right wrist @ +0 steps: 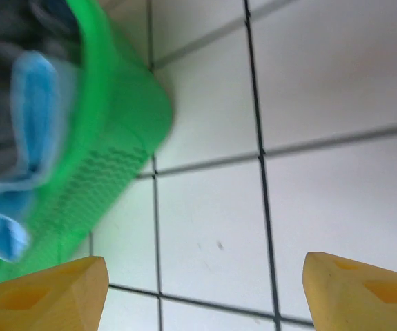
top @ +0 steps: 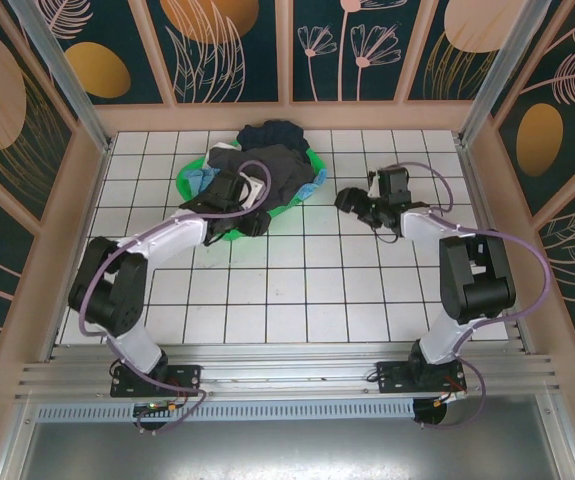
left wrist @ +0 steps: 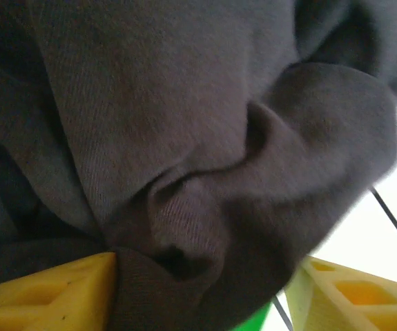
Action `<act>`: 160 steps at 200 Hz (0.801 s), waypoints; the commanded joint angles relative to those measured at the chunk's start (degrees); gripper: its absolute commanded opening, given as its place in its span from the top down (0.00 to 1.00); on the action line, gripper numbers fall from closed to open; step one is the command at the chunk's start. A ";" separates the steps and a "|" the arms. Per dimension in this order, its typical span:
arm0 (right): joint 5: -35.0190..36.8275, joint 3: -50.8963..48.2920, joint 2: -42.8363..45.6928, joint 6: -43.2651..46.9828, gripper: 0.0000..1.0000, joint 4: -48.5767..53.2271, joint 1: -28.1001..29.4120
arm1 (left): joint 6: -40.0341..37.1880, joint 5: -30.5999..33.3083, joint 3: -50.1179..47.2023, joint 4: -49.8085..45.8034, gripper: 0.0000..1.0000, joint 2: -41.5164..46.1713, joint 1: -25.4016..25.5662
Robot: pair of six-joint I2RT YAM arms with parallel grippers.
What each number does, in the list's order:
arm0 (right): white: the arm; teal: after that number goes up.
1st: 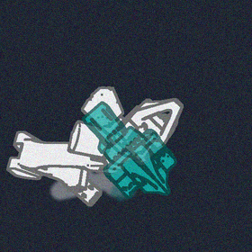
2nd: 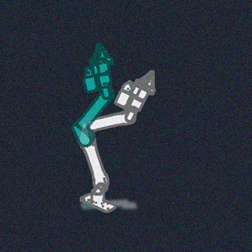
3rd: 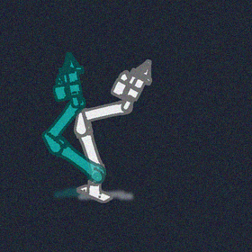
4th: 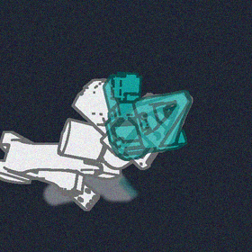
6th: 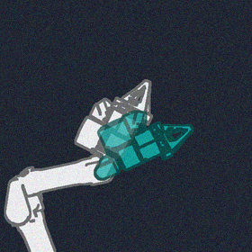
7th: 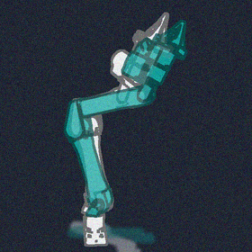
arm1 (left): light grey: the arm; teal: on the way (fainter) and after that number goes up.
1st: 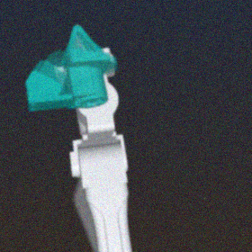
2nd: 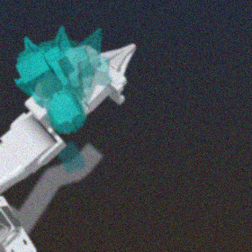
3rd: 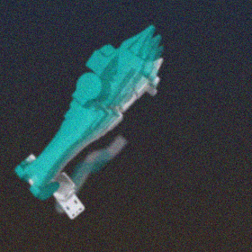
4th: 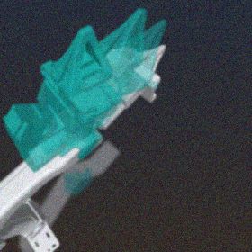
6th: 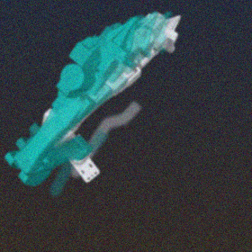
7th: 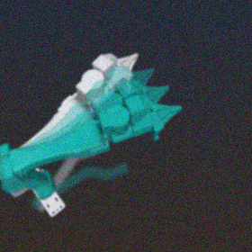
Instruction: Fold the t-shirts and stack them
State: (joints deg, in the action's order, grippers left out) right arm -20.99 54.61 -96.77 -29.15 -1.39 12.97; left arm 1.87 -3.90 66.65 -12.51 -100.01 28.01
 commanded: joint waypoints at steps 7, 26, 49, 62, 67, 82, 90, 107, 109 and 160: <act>-1.17 -2.90 2.66 -1.78 0.26 -5.04 0.83 | 0.50 9.41 2.40 -3.39 0.57 -3.12 0.23; -0.48 -3.12 2.48 -1.44 0.26 -4.30 0.83 | 1.85 16.34 1.33 -3.42 0.73 -2.90 -0.04; 0.16 -3.03 2.81 -1.17 0.26 -3.89 0.83 | 3.55 20.60 1.39 -3.55 0.87 -2.58 -2.40; 0.33 -3.15 2.97 -1.24 0.26 -4.03 0.83 | 4.46 21.17 2.06 -3.47 0.92 -2.56 -4.71; 0.47 -3.19 2.98 -1.33 0.26 -4.11 0.83 | 3.90 21.27 2.08 -2.93 0.93 -2.43 -5.54; 0.53 -3.46 2.90 -1.33 0.26 -4.33 0.85 | 1.40 23.98 1.34 -0.01 0.98 -1.65 -7.54; 0.68 -3.62 2.80 -1.35 0.26 -4.44 0.78 | 0.02 24.47 1.57 0.81 0.99 -1.51 -9.17; 0.72 -3.90 2.26 -1.59 0.26 -4.96 0.67 | -1.16 24.87 4.14 0.68 1.00 -2.20 -13.79; 0.65 -3.88 2.13 -1.61 0.26 -4.95 0.66 | -1.29 24.74 4.48 0.66 1.00 -2.38 -14.37; 1.03 -2.70 1.25 -2.14 0.27 -3.94 0.74 | -2.15 27.34 13.61 -0.99 1.00 -9.81 -22.22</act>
State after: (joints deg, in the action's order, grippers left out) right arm -20.99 51.79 -95.50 -30.59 -4.75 13.50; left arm -1.30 18.79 76.12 -13.74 -107.20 8.10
